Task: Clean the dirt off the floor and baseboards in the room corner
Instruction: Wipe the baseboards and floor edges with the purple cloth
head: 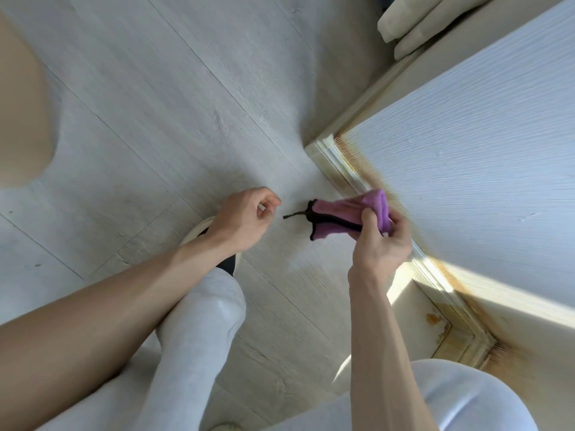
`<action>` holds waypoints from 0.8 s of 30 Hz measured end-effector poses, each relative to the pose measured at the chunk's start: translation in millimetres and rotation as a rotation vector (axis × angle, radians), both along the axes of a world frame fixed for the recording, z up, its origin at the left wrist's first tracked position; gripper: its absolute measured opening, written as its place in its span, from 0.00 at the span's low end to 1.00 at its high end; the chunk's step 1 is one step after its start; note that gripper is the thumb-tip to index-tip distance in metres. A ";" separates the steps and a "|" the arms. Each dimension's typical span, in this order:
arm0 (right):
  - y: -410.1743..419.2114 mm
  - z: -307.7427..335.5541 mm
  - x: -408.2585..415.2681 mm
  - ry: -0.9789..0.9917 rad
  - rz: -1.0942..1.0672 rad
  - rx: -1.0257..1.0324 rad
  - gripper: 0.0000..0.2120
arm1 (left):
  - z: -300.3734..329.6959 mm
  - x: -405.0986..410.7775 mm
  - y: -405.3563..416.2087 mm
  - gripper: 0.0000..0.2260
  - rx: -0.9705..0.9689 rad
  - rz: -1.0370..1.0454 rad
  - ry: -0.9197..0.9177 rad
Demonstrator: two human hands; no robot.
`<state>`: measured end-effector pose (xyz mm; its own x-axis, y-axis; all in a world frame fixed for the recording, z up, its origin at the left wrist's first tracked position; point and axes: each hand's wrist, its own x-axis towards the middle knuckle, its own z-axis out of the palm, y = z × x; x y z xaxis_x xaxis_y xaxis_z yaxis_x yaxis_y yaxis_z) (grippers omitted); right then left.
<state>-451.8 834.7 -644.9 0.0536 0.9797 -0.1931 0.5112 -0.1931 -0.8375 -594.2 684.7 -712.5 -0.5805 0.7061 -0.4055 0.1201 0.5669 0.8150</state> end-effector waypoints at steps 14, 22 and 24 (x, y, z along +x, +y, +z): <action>18.0 -24.8 -39.2 -0.277 0.331 0.239 0.07 | 5.1 0.3 -2.5 0.06 -0.007 -0.009 -0.020; 27.1 -14.3 -24.1 -0.370 0.319 0.235 0.07 | 3.1 2.4 0.4 0.07 0.008 0.011 -0.038; 25.0 -15.8 -24.0 -0.362 0.295 0.234 0.05 | 1.7 3.7 -1.0 0.07 0.001 0.025 -0.030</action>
